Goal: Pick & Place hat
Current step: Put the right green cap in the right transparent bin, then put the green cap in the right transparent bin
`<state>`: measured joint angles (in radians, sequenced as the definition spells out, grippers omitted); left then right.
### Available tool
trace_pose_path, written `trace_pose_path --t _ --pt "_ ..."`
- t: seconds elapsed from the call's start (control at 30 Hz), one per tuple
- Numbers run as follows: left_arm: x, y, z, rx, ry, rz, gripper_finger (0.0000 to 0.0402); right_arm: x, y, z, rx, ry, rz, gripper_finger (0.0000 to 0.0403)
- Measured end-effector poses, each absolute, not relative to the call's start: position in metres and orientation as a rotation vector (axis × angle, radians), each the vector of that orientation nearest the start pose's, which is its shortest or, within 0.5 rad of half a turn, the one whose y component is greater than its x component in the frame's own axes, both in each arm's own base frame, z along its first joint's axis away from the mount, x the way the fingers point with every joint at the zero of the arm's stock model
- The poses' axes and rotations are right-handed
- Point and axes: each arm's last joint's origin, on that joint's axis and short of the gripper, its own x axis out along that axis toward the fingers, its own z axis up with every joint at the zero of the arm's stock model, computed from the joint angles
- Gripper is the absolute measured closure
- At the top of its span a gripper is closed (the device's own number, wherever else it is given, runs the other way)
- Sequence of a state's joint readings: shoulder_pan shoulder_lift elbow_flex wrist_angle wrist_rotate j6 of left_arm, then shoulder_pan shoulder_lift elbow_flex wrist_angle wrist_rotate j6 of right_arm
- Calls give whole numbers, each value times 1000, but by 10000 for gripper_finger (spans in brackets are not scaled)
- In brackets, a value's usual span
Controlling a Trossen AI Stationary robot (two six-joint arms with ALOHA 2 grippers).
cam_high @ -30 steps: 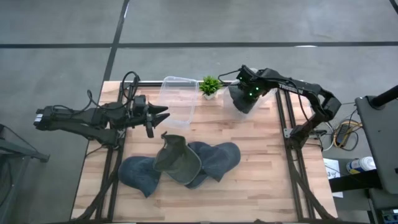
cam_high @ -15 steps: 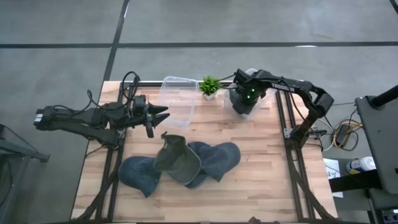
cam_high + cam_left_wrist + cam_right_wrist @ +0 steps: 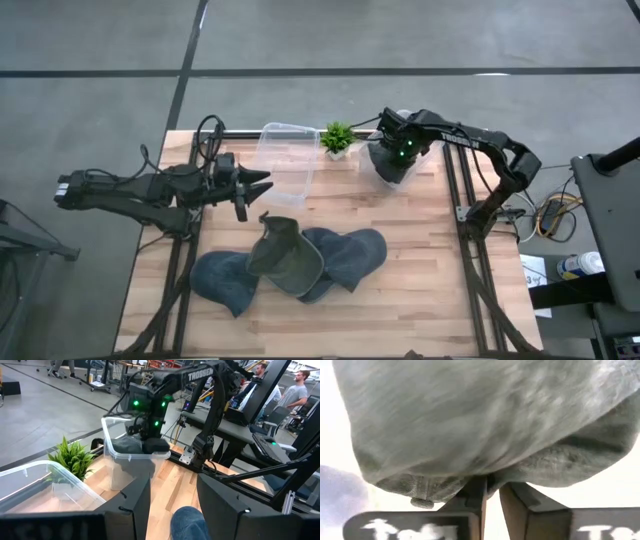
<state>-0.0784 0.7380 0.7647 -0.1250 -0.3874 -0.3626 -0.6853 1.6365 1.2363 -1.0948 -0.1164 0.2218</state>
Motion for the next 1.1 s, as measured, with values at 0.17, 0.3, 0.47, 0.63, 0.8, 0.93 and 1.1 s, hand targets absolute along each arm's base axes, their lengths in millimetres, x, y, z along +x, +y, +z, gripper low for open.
trace_pose_path --t 0.17,0.3,0.47,0.63,0.8,0.93,1.1 --pt "162 -2 338 -335 47 324 248 228 -181 245 762 1345 -582 297" --pt "162 -2 337 -334 50 325 248 227 -180 254 750 1345 -567 234" --pt "162 -2 337 -333 56 326 248 228 -181 266 739 1346 -563 154" --pt "162 -2 335 -384 64 331 248 226 -180 292 710 1348 -547 101" --pt "161 -2 336 -444 50 332 248 220 -174 334 697 1303 -542 86" --pt "159 -2 337 -503 35 332 248 214 -159 370 734 1190 -501 89" --pt "157 -2 335 -523 56 332 248 201 -126 410 776 1016 -397 98"
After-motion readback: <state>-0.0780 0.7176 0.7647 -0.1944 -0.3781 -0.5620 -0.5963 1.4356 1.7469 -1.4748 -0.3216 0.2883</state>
